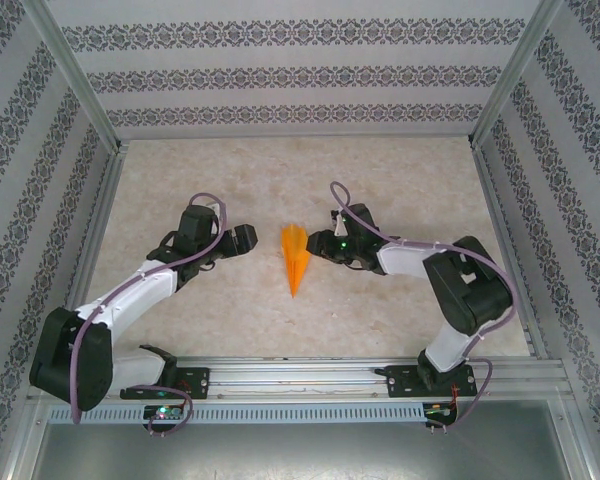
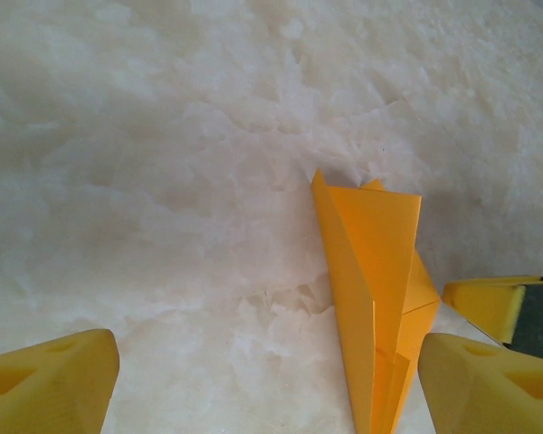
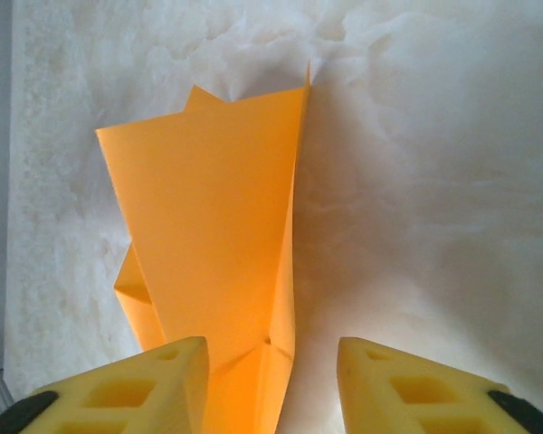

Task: Fold a paper plane with a square sheet of paper (fold left side to right side)
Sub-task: Pick up the paper plane at the center of the table.

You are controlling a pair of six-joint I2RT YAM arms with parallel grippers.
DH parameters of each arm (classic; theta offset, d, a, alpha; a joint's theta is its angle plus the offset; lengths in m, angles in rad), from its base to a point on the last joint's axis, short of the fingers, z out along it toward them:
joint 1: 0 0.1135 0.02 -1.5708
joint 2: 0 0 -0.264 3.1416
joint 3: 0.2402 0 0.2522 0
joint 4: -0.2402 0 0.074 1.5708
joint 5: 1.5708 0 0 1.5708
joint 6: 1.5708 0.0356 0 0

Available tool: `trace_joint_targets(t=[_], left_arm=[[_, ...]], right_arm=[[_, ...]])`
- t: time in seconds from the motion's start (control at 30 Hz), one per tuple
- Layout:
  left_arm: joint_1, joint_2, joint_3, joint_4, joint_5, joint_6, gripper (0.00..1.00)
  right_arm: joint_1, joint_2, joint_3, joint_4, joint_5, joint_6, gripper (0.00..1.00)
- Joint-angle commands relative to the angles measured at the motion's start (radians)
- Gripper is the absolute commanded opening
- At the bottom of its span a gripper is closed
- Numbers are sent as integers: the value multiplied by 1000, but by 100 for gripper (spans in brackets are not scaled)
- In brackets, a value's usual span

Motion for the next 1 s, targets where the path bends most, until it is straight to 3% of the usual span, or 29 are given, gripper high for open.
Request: trace_joint_targets(t=[0.0,0.17,0.37,0.7,0.97], left_arm=[[23,-47,4,2,-24,17,86],[32,-99,-15,-10,-69,53,87],[48,-165,-34,-49,-123,99,89],[63,-267,-80,-81,-159,132,90],[67,-309,-105,-92,-135,118,90]], right_arm=[[-5,-96,47,-204,79,-99,49],[27,-173,162,-542,161,-199,58],[91,-189,258,-772,240,-190,65],[232,-33,437,-915,336,-86,63],[289,105,551,-905,360,-55,58]])
